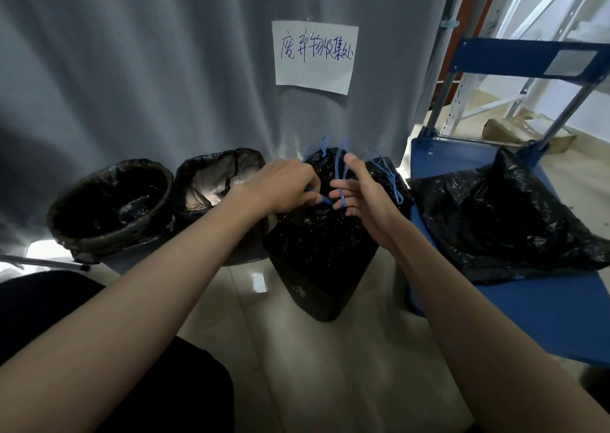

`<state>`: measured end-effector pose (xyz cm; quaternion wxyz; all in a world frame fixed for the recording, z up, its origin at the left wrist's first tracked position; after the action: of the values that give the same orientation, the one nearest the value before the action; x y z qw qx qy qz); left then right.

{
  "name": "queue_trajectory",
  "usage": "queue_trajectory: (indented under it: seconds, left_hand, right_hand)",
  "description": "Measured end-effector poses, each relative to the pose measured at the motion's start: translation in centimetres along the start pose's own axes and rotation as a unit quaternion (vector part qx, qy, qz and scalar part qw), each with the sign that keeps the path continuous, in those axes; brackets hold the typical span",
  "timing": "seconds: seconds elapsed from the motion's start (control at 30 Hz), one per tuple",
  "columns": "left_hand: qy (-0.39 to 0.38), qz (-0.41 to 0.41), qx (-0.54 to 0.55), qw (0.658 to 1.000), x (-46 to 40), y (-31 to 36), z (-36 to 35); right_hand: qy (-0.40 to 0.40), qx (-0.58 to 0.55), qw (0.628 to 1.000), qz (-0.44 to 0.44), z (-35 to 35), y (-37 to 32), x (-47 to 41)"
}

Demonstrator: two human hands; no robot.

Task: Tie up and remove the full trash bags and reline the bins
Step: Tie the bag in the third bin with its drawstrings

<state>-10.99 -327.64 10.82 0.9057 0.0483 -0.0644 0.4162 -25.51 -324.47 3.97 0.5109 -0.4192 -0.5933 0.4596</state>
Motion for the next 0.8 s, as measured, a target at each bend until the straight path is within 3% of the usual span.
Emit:
queue_trajectory:
  seconds: [0.13,0.23,0.33,0.43,0.57,0.67,0.8]
  left_hand:
    - [0.07,-0.036,-0.03,0.996,-0.3,0.8,2.0]
    - [0.123,-0.031,-0.011,0.992,-0.7,0.9,2.5]
    - [0.146,0.004,0.146,0.978,-1.3,0.2,1.8]
    - [0.094,0.027,0.336,0.937,-2.0,-0.8,-0.3]
    - [0.001,0.02,0.443,0.896,-2.9,-0.6,-3.0]
    - [0.014,0.015,0.45,0.893,-3.1,0.0,-3.3]
    - [0.027,0.034,0.401,0.915,-3.0,0.0,-3.0]
  right_hand:
    - [-0.062,0.128,0.989,0.051,-0.8,-0.8,0.6]
    - [-0.063,0.174,0.976,0.112,-0.6,-1.0,1.2]
    - [-0.045,0.191,0.973,0.123,0.0,-1.1,1.5]
    - [-0.031,0.197,0.973,0.119,0.6,-1.0,1.5]
    - [-0.014,0.199,0.972,0.125,1.0,-0.8,1.5]
    - [0.0,0.163,0.979,0.119,1.5,-0.6,1.4]
    - [0.043,0.082,0.989,0.119,2.3,0.0,1.2]
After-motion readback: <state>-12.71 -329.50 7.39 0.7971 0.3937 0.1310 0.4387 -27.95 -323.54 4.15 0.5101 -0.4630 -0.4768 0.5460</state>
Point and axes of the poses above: each hand's wrist, its own x-axis away from the middle knuckle, its own z-axis out of the back of the hand, y = z × x, the point moved 5 cm from there along -x, towards the middle knuckle, and after that the axes turned 12 degrees about -y, right-handed, at the moved point
